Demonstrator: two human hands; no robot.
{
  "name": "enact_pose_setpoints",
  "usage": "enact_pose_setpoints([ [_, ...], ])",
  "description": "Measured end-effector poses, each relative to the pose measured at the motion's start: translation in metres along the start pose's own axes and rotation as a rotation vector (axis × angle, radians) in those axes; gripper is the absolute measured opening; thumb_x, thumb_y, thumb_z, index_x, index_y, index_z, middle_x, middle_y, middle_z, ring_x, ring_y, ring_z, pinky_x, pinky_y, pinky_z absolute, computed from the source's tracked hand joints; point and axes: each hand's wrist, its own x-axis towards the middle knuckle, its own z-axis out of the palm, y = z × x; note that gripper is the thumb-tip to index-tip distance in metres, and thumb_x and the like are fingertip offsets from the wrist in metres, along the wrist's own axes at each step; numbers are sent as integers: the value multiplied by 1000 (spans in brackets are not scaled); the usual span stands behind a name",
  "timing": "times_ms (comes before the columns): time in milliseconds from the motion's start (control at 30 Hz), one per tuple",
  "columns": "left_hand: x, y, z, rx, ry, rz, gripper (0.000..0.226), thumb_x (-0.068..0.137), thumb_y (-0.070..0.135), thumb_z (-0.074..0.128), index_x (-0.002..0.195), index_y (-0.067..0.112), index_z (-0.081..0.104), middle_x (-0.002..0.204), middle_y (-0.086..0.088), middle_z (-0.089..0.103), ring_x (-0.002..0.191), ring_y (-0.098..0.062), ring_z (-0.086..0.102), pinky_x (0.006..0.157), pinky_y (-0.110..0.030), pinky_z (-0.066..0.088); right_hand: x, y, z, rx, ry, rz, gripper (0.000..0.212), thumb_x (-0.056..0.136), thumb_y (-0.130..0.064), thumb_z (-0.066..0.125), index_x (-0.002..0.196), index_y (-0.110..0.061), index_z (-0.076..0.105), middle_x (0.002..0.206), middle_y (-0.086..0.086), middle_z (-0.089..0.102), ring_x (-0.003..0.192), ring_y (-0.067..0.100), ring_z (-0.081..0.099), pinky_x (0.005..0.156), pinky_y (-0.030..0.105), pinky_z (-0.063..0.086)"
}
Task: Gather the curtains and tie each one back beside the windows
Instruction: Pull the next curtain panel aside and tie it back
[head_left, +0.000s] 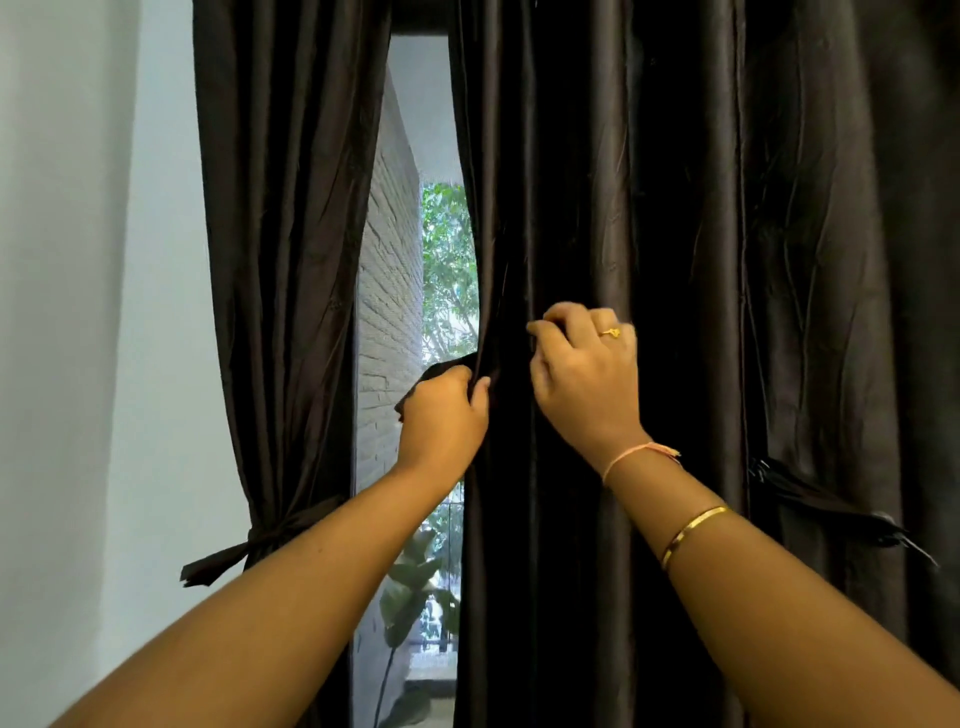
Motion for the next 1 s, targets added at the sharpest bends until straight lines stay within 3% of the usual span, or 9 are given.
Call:
enact_pose_setpoints([
  [133,5,4,1,-92,32,-5,20,89,26,59,81,9,53,69,-5,59,63,-23,54,57,-35,44,9,15,-3,-46,-124,369,50,82,-20,56,131,-16,48,141,14,41,127,36,41,97,51,36],
  [233,5,7,4,-220,55,-102,17,87,19,62,93,14,46,70,7,52,68,-20,56,60,-30,43,7,21,1,194,-201,580,60,89,-19,54,143,-12,29,143,15,35,126,35,40,100,45,37],
  [367,14,9,3,-193,-84,-183,47,86,20,60,127,22,38,61,3,50,57,-17,53,48,-28,37,-3,20,8,288,-249,514,45,93,-16,50,136,-9,38,126,13,51,113,33,53,89,41,44],
  [433,22,12,-1,-71,-191,-194,40,84,28,59,122,28,44,67,1,56,60,-18,56,49,-28,42,-6,16,13,256,-304,463,37,93,-15,48,129,-8,44,121,13,53,107,33,55,81,41,45],
  [500,31,19,-8,104,-240,-189,22,83,38,58,100,26,58,75,2,61,70,-22,59,57,-29,48,-4,11,17,246,-347,435,32,93,-16,47,125,-9,47,118,12,53,103,33,56,77,41,45],
  [600,44,27,-16,285,-90,-123,34,81,51,56,87,19,68,77,-1,59,79,-26,57,63,-30,46,3,3,21,262,-350,416,26,93,-22,48,115,-8,49,113,12,54,100,34,56,73,40,43],
  [733,60,31,-20,94,-11,-25,39,83,32,61,116,13,55,115,-13,54,109,-33,50,88,-41,43,15,-4,21,347,-326,396,31,94,-22,48,122,-7,46,117,12,55,104,32,56,79,40,45],
  [833,61,32,-21,-123,57,31,51,86,14,59,132,14,35,119,-13,55,102,-30,56,79,-35,45,25,-7,20,447,-307,405,30,93,-13,47,122,-7,47,119,12,56,108,32,56,85,40,45],
  [1000,60,27,-18,-66,111,103,31,87,13,58,118,13,50,112,-7,54,98,-22,54,74,-23,36,26,-11,20,454,-286,220,21,89,-7,49,108,-4,55,105,13,59,96,31,56,77,33,38],
])
